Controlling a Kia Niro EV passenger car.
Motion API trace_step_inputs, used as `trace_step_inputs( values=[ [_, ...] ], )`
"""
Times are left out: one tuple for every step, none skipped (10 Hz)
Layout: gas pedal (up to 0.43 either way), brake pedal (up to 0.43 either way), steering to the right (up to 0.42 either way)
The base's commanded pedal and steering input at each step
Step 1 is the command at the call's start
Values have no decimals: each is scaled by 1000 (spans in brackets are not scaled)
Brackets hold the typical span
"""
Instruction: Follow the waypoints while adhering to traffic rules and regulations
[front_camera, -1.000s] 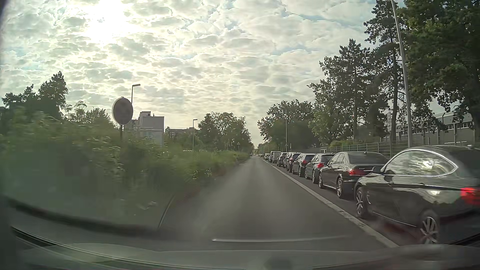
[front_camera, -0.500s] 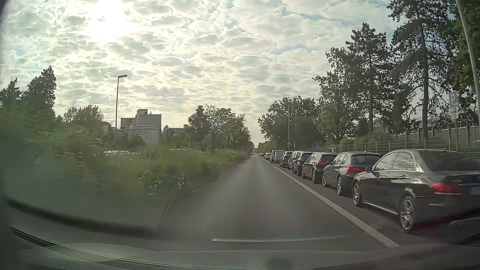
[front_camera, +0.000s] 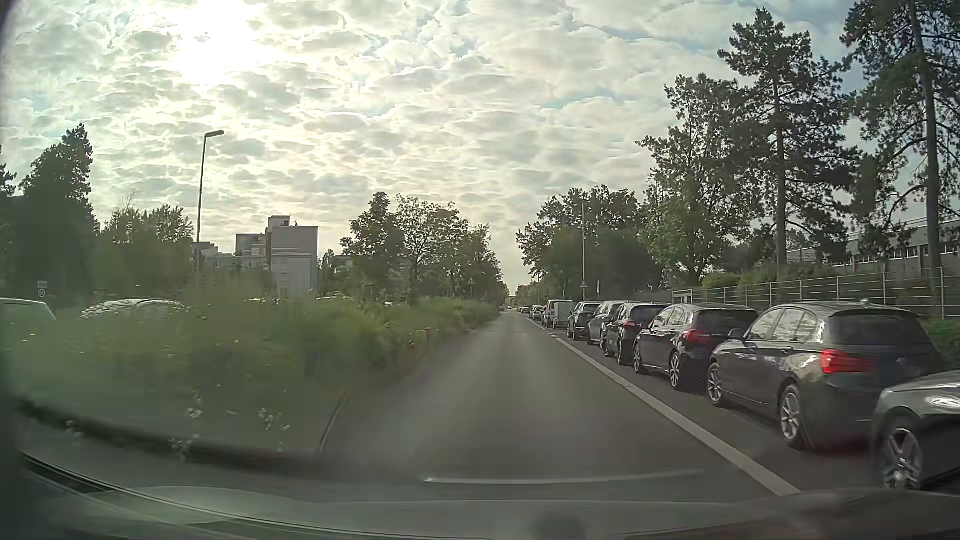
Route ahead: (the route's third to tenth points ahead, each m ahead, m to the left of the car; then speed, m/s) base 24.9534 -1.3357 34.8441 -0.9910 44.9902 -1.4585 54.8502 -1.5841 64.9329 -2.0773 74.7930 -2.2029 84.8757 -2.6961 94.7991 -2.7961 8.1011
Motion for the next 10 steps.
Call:
trace_step_inputs(
  values=[
    [0, 262, 0],
    [0, 262, 0],
    [0, 268, 0],
    [0, 268, 0],
    [0, 262, 0],
    [0, 244, 0],
    [0, 213, 0],
    [0, 177, 0],
    [0, 110, 0],
    [0, 37, 0]
  ],
)
